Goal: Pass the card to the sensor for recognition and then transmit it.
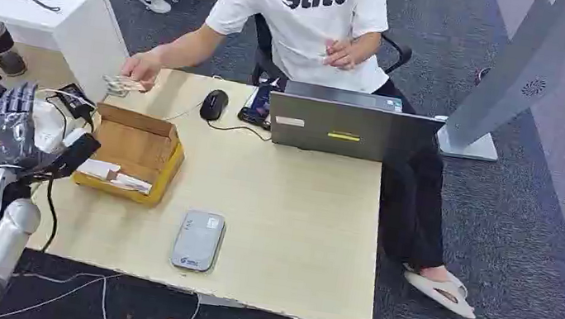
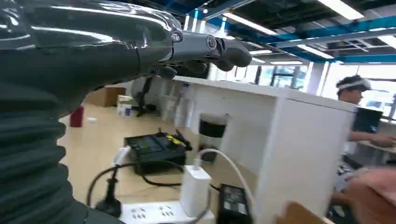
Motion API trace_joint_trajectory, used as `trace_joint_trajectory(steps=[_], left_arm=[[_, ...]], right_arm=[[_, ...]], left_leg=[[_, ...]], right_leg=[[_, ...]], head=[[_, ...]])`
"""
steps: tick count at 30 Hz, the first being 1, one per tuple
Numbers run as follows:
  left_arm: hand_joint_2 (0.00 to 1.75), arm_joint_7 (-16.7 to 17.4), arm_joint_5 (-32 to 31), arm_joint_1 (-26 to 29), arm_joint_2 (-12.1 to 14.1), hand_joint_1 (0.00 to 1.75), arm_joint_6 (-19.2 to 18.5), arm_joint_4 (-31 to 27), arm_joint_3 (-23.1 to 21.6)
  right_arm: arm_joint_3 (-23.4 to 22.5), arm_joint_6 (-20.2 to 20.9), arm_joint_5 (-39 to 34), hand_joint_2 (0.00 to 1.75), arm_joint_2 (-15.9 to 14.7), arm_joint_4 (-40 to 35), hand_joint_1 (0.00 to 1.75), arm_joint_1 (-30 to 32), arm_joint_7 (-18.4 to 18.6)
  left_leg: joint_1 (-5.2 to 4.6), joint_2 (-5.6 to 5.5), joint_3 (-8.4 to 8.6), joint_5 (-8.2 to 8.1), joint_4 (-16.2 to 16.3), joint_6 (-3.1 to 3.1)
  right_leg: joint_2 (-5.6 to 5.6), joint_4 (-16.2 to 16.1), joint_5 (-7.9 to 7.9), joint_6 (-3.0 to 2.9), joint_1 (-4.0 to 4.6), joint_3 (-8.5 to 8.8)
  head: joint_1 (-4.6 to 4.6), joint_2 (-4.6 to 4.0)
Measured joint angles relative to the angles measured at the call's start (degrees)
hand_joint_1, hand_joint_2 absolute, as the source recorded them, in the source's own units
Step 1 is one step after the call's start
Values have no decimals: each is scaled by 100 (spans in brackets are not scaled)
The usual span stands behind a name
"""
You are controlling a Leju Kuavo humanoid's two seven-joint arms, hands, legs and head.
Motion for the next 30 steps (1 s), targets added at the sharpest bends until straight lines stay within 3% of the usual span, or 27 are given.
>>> trace_joint_trajectory(steps=[7,14,28,29,30], left_arm=[[175,67,-81,-309,-356,0,-11,11,-693],[175,-293,164,-308,-507,0,-74,-145,-1278],[175,-330,195,-189,-570,5,-72,-337,-1501],[175,-332,193,-181,-570,112,-72,-343,-1514],[175,-332,193,-172,-572,175,-68,-356,-1534]], right_arm=[[77,-2,-13,175,-22,33,0,-25,13],[136,0,-15,175,-37,50,0,-22,0],[188,2,-15,175,-39,87,0,-19,-18],[194,2,-15,175,-39,87,0,-19,-18],[210,2,-13,175,-39,87,0,-19,-20]], left_leg=[[-2,13,-1,0,3,0],[0,13,-4,0,3,0],[0,12,-4,0,3,0],[0,12,-5,0,3,0],[0,12,-5,0,3,0]], right_leg=[[13,0,8,6,-1,-5],[13,1,8,5,-1,-6],[11,2,8,6,-1,-6],[11,2,8,6,-1,-6],[11,2,8,6,-1,-6]], head=[[-2,0],[0,0],[0,0],[0,0],[0,0]])
